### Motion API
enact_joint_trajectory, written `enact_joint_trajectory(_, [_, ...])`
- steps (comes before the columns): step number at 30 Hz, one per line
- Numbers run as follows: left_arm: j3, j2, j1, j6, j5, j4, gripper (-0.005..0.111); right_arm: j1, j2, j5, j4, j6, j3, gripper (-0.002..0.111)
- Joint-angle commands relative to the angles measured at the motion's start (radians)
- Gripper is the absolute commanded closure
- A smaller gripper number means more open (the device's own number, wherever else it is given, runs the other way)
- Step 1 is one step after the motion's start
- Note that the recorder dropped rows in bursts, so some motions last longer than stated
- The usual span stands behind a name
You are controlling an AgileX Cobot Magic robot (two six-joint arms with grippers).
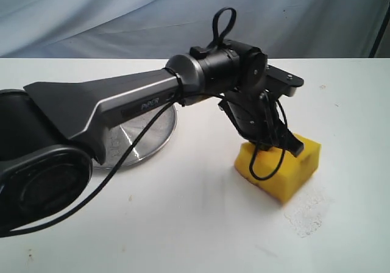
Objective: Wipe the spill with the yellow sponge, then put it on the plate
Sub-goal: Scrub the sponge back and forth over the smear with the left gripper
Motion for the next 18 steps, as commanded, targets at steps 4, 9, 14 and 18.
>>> enact_joint_trajectory(4, [0.008, 0.007, 0.081, -0.019, 0.022, 0.109, 0.107, -0.008, -0.002, -0.003, -0.007, 0.000, 0.004, 0.108])
enact_joint_trajectory(9, [0.008, 0.007, 0.094, -0.035, 0.025, 0.141, 0.107, -0.008, -0.002, -0.003, -0.007, 0.000, 0.004, 0.108])
enact_joint_trajectory(14, [0.008, 0.007, 0.068, 0.018, 0.080, 0.124, 0.107, -0.008, -0.002, -0.003, -0.007, 0.000, 0.004, 0.108])
enact_joint_trajectory(18, [0.008, 0.005, 0.065, -0.013, 0.052, 0.124, 0.107, -0.008, -0.002, -0.003, -0.007, 0.000, 0.004, 0.108])
